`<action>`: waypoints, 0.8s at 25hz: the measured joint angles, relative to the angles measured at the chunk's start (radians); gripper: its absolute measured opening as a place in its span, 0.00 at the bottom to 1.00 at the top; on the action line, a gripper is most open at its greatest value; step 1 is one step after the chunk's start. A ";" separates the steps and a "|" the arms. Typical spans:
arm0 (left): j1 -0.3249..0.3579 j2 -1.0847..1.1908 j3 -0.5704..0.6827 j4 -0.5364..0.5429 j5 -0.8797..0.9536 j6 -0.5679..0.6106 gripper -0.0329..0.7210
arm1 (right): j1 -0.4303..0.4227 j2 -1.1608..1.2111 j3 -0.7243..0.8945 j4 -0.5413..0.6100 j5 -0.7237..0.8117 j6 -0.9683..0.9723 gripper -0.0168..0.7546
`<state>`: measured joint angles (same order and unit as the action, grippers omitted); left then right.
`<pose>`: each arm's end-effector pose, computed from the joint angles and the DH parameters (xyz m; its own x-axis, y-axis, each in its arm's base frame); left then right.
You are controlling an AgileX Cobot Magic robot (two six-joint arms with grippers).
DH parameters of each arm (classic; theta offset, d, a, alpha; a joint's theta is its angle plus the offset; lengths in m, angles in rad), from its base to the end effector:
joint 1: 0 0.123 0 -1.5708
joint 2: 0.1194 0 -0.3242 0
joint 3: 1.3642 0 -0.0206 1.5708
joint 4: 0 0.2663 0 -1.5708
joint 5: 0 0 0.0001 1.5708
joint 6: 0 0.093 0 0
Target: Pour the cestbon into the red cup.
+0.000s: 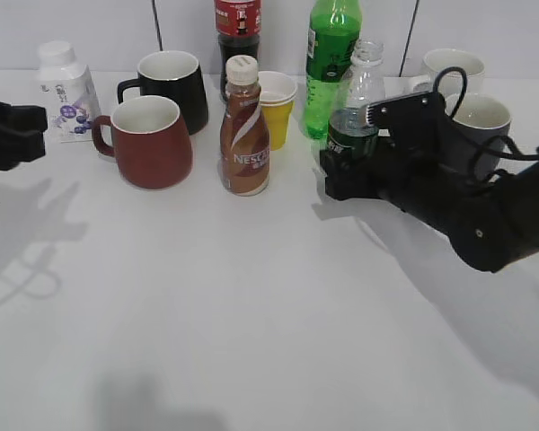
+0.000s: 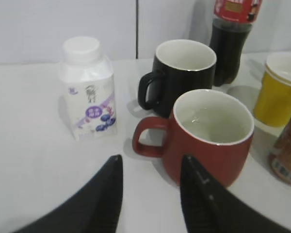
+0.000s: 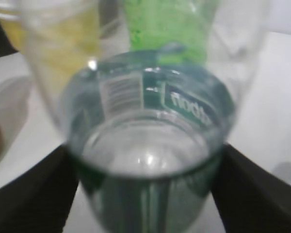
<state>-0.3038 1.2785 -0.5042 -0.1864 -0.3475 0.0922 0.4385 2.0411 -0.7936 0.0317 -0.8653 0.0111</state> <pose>0.2408 -0.0693 0.2579 -0.3419 0.0202 -0.9395 0.2142 0.9751 -0.0570 0.3580 0.1654 0.1293 -0.2761 -0.0945 -0.9565 -0.3950 0.9184 0.0233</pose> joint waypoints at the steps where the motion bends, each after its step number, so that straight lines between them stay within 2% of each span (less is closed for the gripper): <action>1: 0.000 -0.015 0.000 -0.029 0.020 0.000 0.45 | 0.000 -0.014 0.015 0.000 0.005 0.000 0.82; 4: 0.000 -0.060 -0.006 -0.082 0.098 0.000 0.45 | 0.000 -0.057 0.070 0.001 0.045 0.008 0.82; 7: 0.000 -0.100 -0.041 -0.089 0.243 0.000 0.45 | 0.000 -0.108 0.121 0.001 0.121 0.015 0.82; 15: 0.000 -0.174 -0.224 -0.079 0.808 0.000 0.45 | 0.000 -0.276 0.132 -0.009 0.478 0.019 0.81; 20: 0.000 -0.257 -0.269 -0.035 1.125 0.000 0.45 | 0.000 -0.448 0.132 -0.032 0.750 0.019 0.79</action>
<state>-0.3038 1.0211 -0.7728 -0.2213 0.7776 0.0918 0.4385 1.5927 -0.6619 0.0000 -0.1153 0.0298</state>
